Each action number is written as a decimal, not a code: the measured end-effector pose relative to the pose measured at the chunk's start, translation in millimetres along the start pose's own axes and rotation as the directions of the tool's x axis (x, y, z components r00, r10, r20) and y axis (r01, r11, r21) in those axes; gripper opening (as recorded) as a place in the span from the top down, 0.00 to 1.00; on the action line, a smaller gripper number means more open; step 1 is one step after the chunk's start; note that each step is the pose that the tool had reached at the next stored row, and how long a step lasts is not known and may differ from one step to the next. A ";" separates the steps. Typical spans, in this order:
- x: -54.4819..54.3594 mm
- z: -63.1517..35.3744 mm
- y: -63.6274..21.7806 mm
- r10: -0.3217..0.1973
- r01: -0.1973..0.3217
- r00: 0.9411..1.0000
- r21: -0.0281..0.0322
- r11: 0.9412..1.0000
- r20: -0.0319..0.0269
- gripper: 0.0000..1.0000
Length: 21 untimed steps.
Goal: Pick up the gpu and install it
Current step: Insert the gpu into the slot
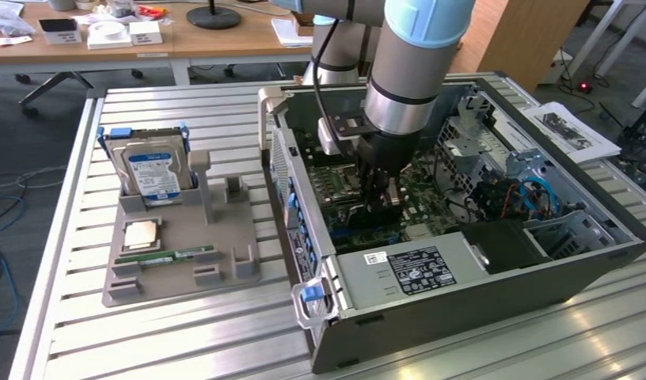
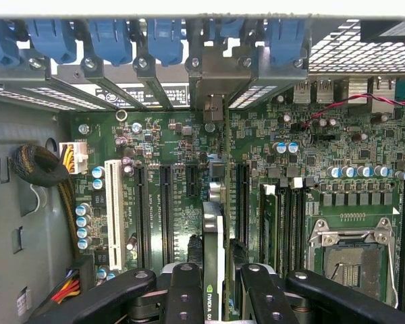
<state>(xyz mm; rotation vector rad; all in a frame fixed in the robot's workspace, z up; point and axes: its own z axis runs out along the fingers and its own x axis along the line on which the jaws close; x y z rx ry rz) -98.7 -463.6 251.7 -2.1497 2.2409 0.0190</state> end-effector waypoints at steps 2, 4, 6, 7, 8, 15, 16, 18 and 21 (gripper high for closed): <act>0.0 0.0 0.0 0.000 0.000 1.000 0.000 1.000 0.000 0.74; 0.0 0.0 0.0 0.000 0.000 1.000 0.000 1.000 0.000 0.74; 0.0 0.0 0.0 0.000 0.000 1.000 0.000 1.000 0.000 0.73; 0.0 0.1 0.2 0.000 0.000 1.000 0.000 1.000 0.000 0.73; 0.0 0.1 0.1 0.000 0.000 1.000 0.000 1.000 0.000 0.73; 0.0 -1.9 0.0 0.000 0.000 1.000 0.000 1.000 0.000 0.49; -0.1 -3.5 -0.1 0.000 0.000 1.000 0.000 1.000 0.000 0.49; -0.3 -8.7 -0.1 0.000 0.000 1.000 0.000 1.000 0.000 0.49; -0.7 -18.1 -0.3 0.000 0.000 1.000 0.000 1.000 0.000 0.49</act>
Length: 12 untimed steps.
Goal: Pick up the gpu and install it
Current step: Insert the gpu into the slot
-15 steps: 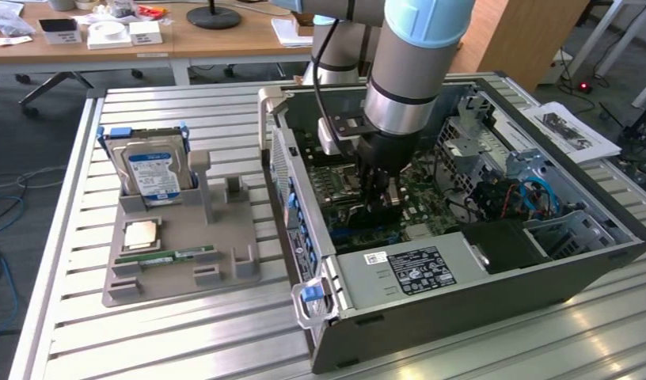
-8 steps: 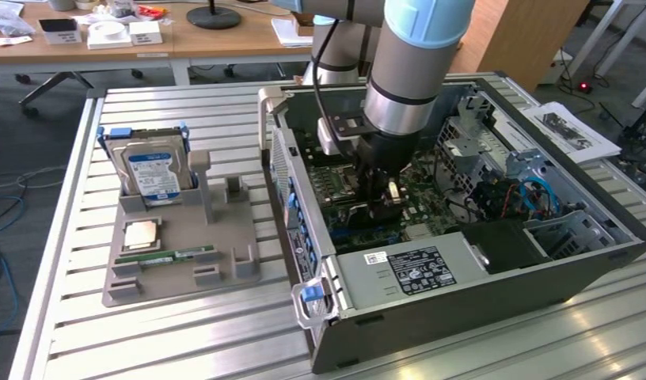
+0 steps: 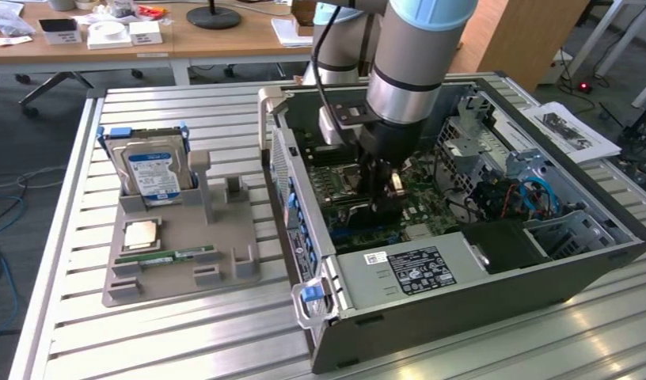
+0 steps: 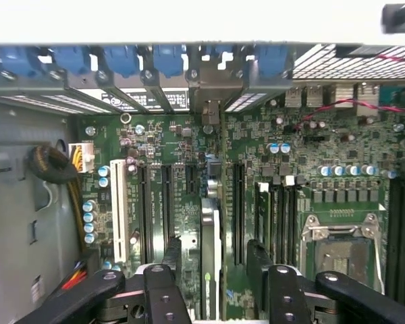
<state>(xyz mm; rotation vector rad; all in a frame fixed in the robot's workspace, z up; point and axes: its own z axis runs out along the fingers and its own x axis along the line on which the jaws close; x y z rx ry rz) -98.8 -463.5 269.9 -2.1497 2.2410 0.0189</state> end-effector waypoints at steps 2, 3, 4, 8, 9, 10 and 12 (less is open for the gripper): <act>-0.2 -7.1 -0.2 0.000 0.000 1.000 0.000 1.000 0.000 0.49; -0.3 -10.5 -0.2 0.000 0.000 1.000 0.000 1.000 0.000 0.49; -0.5 -13.6 -0.2 0.000 0.000 1.000 0.000 1.000 0.000 0.49; -0.8 -24.3 -0.4 0.000 0.000 1.000 0.001 1.000 0.000 0.49; -0.9 -27.0 -0.5 0.000 0.000 1.000 0.001 1.000 0.000 0.49; -1.0 -29.5 -0.5 0.000 0.000 1.000 0.001 1.000 0.000 0.49; -1.2 -34.2 -0.6 0.000 0.000 1.000 0.001 1.000 0.000 0.49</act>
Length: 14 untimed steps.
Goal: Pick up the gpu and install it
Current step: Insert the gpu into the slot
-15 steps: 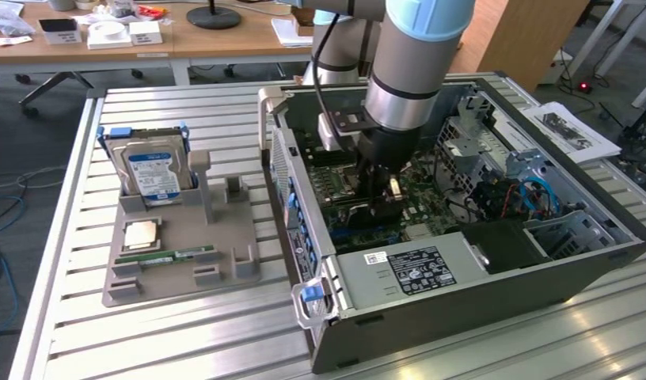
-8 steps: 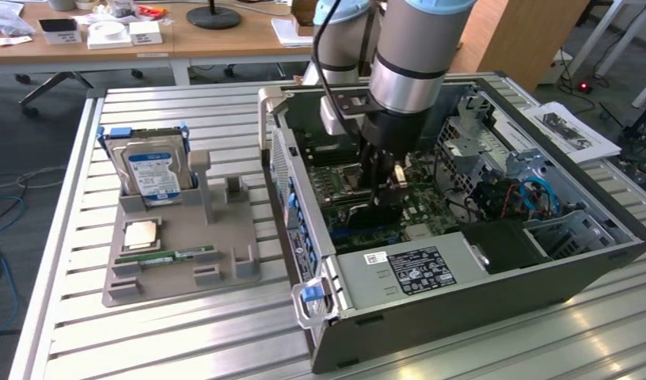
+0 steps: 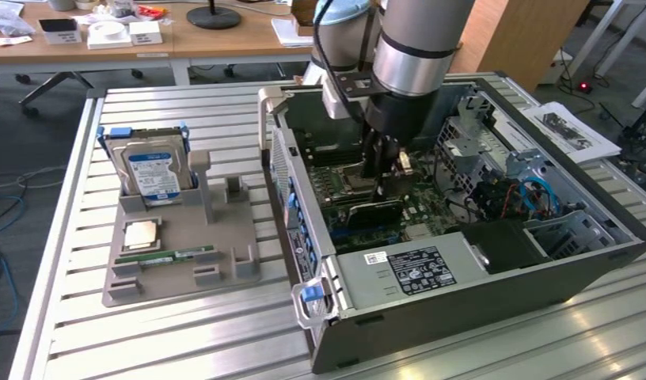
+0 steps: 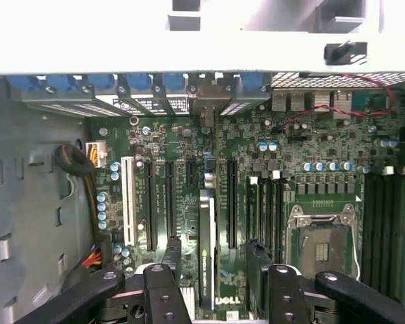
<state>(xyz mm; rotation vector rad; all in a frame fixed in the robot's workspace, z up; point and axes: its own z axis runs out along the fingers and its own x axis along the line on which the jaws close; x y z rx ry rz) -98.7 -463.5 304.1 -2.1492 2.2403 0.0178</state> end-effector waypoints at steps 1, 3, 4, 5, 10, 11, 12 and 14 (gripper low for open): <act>-0.1 -2.4 0.0 0.000 0.000 1.000 0.000 1.000 0.000 0.49; -0.3 -7.7 -0.1 0.000 0.000 1.000 0.000 1.000 0.000 0.49; -0.3 -10.2 -0.2 0.000 0.000 1.000 0.000 1.000 0.000 0.49; -0.4 -12.7 -0.2 0.000 0.000 1.000 0.001 1.000 0.000 0.49; -0.8 -23.9 -0.4 0.000 0.000 1.000 0.001 1.000 0.000 0.49; -0.9 -25.7 -0.4 0.000 0.000 1.000 0.002 1.000 0.000 0.49; -0.9 -26.2 -0.4 0.000 0.000 1.000 0.002 1.000 0.000 0.49; -0.9 -26.1 -0.4 0.000 0.000 1.000 0.002 1.000 0.000 0.49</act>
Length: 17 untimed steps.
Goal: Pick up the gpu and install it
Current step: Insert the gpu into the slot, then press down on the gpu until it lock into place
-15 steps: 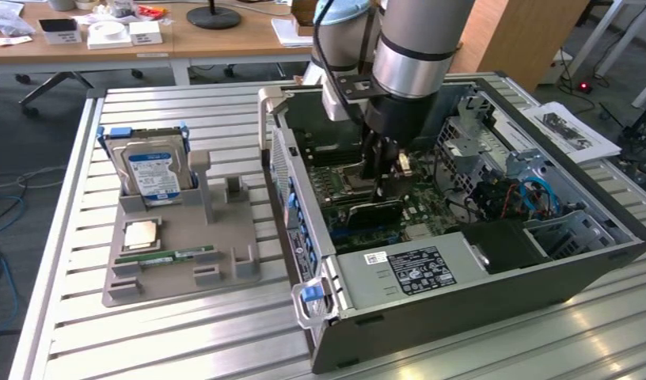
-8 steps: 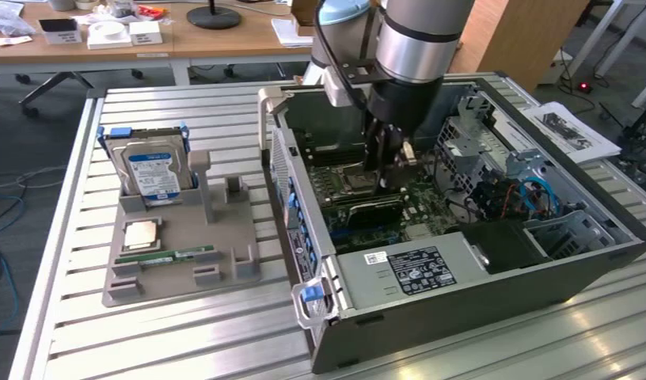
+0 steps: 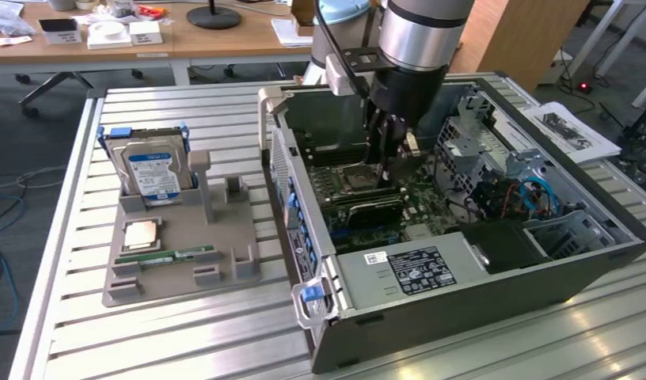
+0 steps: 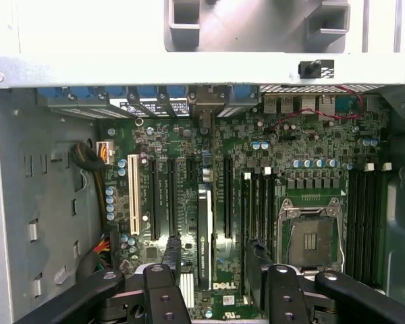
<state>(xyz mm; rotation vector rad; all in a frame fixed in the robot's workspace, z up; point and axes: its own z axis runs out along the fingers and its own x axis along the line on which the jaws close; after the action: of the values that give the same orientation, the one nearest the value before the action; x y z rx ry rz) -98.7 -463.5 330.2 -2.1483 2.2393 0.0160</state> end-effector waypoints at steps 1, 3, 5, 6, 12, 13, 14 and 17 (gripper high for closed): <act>0.0 -0.1 0.0 0.000 0.000 1.000 0.000 1.000 0.000 0.49; 0.0 -0.1 0.0 0.000 0.000 1.000 0.000 1.000 0.000 0.49; 0.0 -0.1 0.0 0.000 0.000 1.000 0.000 1.000 0.000 0.49; 0.0 -0.1 0.0 0.000 0.000 1.000 0.000 1.000 0.000 0.49; 0.0 -0.1 0.0 0.000 0.000 1.000 0.000 1.000 0.000 0.50; 0.0 -0.1 0.0 0.000 0.000 1.000 0.000 1.000 0.000 0.50; 0.0 -0.1 0.0 0.000 0.000 1.000 0.000 1.000 0.000 0.56; 0.0 -0.1 0.0 0.000 0.000 1.000 0.000 1.000 0.000 0.68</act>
<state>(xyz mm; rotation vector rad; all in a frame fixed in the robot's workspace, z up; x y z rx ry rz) -98.7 -463.5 330.3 -2.1484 2.2394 0.0159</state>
